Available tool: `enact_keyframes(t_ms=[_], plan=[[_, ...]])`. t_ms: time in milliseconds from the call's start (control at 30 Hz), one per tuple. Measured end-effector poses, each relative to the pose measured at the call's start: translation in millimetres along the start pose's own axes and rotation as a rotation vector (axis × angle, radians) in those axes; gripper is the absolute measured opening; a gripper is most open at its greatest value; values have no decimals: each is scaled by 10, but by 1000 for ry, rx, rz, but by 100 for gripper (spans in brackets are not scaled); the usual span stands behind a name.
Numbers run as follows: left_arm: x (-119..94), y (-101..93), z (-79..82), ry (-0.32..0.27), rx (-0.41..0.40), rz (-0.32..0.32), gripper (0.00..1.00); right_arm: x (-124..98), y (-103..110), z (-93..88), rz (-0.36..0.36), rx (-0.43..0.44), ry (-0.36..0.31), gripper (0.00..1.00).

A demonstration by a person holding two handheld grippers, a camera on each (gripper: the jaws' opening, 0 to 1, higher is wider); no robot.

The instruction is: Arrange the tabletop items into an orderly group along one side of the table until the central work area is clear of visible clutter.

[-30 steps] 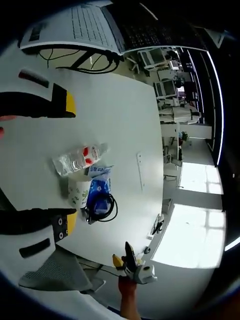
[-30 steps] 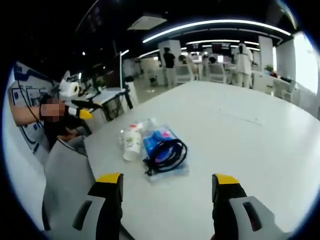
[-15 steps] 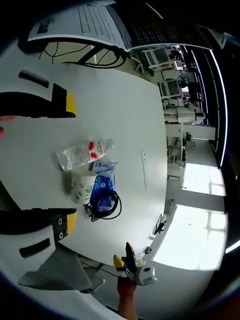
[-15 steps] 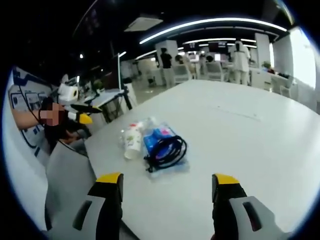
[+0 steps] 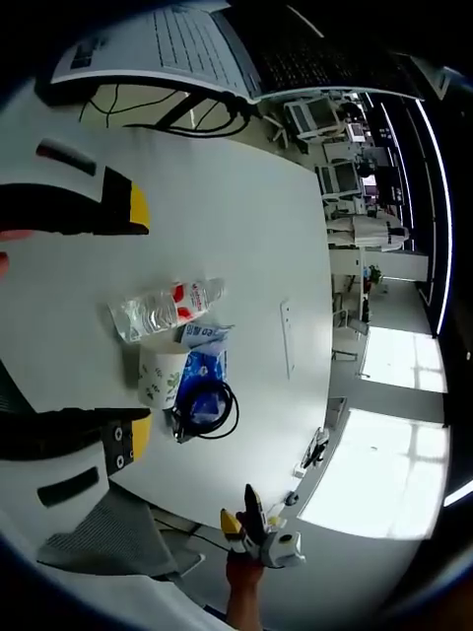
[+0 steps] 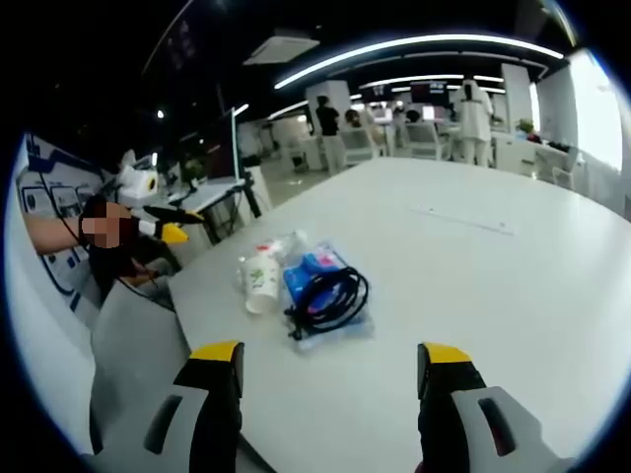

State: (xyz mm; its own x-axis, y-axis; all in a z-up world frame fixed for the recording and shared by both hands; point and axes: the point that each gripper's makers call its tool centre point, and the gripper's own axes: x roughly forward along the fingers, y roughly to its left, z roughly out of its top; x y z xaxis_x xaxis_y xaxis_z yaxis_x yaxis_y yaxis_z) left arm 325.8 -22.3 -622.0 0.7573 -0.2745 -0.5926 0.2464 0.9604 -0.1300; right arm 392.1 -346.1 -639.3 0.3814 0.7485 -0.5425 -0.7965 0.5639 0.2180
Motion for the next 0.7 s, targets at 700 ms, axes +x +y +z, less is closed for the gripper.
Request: enact_keyframes(t_ms=[700], plan=[[64, 32, -10, 19, -2, 1, 70, 0, -36, -56, -4, 13, 2, 73]])
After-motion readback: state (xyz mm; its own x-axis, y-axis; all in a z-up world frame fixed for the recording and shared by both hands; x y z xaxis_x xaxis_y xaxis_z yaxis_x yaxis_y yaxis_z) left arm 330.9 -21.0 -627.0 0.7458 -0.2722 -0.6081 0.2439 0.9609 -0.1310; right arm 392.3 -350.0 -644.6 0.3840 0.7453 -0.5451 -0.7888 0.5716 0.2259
